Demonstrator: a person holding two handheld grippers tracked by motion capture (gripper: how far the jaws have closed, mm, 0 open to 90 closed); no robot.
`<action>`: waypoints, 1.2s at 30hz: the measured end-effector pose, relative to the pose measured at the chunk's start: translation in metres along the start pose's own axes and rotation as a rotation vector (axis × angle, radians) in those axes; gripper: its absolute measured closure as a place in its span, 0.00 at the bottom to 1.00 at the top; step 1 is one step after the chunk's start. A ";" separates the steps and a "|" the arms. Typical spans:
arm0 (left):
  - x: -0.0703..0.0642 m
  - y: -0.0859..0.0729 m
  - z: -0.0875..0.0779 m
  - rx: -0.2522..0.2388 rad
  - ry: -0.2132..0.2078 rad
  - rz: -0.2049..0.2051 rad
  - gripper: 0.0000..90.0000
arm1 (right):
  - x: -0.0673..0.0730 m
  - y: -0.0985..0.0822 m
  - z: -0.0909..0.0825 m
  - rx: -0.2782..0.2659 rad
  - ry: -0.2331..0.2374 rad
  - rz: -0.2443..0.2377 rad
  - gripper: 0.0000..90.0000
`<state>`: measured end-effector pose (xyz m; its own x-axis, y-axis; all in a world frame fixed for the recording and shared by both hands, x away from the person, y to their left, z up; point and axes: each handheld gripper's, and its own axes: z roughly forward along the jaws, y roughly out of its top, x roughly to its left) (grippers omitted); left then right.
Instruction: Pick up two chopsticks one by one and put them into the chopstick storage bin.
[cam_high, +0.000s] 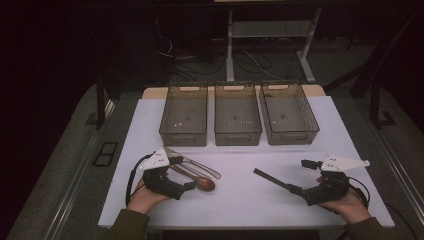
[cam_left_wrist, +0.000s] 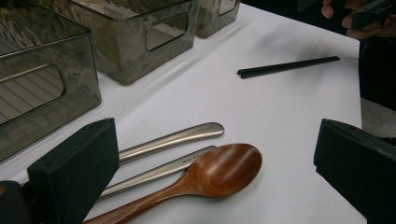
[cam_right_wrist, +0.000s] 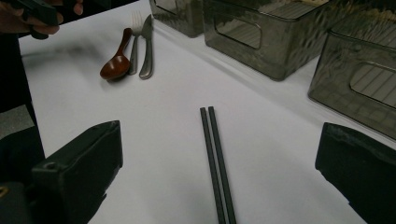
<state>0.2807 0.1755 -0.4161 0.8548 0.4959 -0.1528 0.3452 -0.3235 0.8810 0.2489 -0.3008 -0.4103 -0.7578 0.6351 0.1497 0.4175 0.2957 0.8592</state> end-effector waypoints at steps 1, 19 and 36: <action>0.000 0.000 0.000 0.002 -0.001 0.002 0.00 | -0.001 0.000 0.000 0.000 -0.003 0.000 0.00; 0.000 -0.001 0.000 -0.003 -0.001 -0.004 0.00 | -0.015 -0.004 -0.009 0.040 -0.054 0.005 0.00; -0.001 -0.001 0.001 0.001 0.001 -0.002 0.00 | -0.024 -0.015 -0.015 0.103 -0.054 0.011 0.16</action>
<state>0.2801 0.1746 -0.4174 0.8536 0.4975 -0.1545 0.3475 -0.3229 0.8803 0.2528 -0.3311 -0.4198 -0.7257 0.6757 0.1298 0.4772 0.3584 0.8024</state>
